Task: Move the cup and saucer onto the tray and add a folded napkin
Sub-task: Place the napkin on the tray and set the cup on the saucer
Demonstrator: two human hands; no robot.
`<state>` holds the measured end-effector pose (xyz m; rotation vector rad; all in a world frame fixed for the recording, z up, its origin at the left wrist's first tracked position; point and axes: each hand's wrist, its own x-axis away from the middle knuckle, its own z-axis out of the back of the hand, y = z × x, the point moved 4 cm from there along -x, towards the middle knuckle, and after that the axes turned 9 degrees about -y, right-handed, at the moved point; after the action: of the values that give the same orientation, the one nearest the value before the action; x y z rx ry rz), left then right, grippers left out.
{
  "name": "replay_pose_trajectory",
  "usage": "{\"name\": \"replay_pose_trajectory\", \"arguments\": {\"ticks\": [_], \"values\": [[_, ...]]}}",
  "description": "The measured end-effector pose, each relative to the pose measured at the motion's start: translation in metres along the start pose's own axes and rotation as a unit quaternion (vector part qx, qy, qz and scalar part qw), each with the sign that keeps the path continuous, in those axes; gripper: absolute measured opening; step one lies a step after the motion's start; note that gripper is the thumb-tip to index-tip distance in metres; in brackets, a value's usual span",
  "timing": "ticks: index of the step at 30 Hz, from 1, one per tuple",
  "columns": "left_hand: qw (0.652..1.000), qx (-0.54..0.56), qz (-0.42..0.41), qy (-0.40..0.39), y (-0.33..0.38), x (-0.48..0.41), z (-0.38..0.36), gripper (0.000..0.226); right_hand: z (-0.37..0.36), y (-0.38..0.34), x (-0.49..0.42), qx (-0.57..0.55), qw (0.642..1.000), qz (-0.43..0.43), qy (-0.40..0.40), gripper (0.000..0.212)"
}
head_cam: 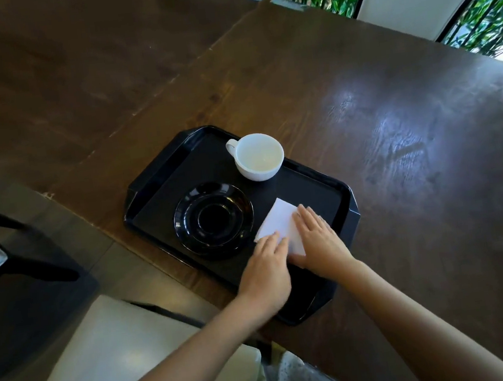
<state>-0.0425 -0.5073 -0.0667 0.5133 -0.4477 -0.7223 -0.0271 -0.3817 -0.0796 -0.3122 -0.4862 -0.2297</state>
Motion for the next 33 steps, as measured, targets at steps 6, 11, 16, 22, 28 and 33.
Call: {"name": "replay_pose_trajectory", "arguments": {"ticks": [6, 11, 16, 22, 28, 33], "values": [[0.999, -0.024, -0.005, -0.025, -0.003, -0.003, -0.012, 0.046, 0.001, 0.001, 0.002, -0.009, 1.000, -0.015, 0.025, 0.089], [1.000, 0.000, -0.022, -0.019, 0.000, -0.005, -0.004, 0.039, -0.002, 0.003, 0.002, -0.018, 0.999, -0.019, 0.034, 0.090], [0.989, 0.083, 0.023, 0.117, -0.021, -0.036, 0.066, 0.043, 0.026, 0.008, -0.013, -0.164, 0.985, -0.012, 0.061, 0.086], [0.921, 0.310, 0.192, 0.139, -0.070, -0.092, 0.116, 0.056, 0.073, -0.001, -0.067, -0.324, 0.944, -0.003, 0.069, 0.085], [0.922, 0.312, 0.206, 0.102, -0.067, -0.119, 0.107, 0.043, 0.074, -0.008, -0.094, -0.400, 0.911, 0.027, 0.101, 0.069], [0.911, 0.334, 0.202, 0.136, -0.067, -0.122, 0.105, 0.030, 0.074, -0.012, -0.103, -0.400, 0.905, 0.034, 0.137, 0.061]]}}
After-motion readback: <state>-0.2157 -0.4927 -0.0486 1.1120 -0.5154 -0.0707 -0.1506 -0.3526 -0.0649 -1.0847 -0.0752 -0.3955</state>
